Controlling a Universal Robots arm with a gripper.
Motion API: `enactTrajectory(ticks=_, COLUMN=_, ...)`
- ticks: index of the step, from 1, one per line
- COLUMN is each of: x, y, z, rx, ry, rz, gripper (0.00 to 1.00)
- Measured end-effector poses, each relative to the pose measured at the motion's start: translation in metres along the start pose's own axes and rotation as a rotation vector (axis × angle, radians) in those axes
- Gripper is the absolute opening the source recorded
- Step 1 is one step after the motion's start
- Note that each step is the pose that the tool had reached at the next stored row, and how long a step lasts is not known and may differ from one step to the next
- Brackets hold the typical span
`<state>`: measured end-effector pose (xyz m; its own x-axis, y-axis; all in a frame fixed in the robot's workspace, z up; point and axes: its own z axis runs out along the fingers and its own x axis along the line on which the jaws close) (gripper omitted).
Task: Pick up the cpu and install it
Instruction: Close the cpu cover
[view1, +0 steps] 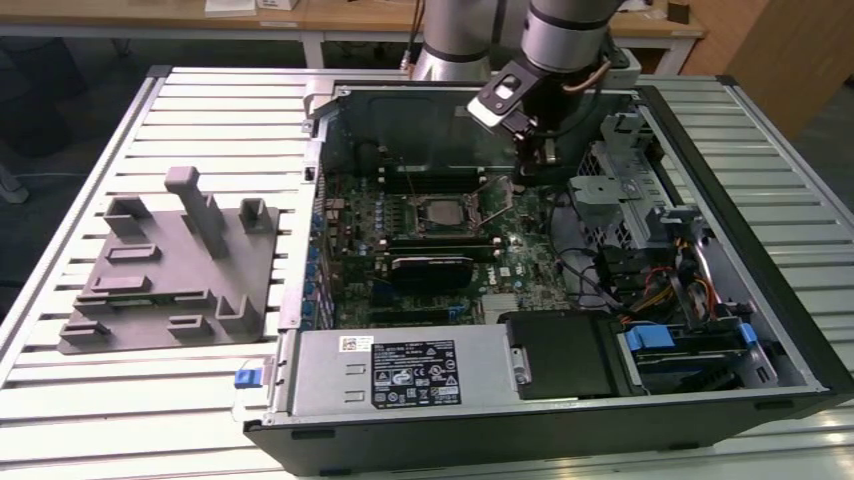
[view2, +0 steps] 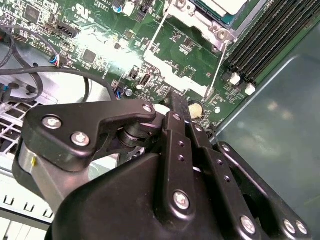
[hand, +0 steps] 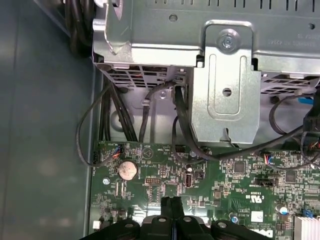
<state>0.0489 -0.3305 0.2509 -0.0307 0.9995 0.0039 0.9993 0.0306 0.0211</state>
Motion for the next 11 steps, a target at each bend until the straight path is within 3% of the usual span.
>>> enactTrajectory(ticks=11, x=0.0000, y=0.0000, z=0.0090, rx=0.0062, ry=0.0000, rz=0.000, gripper=0.11)
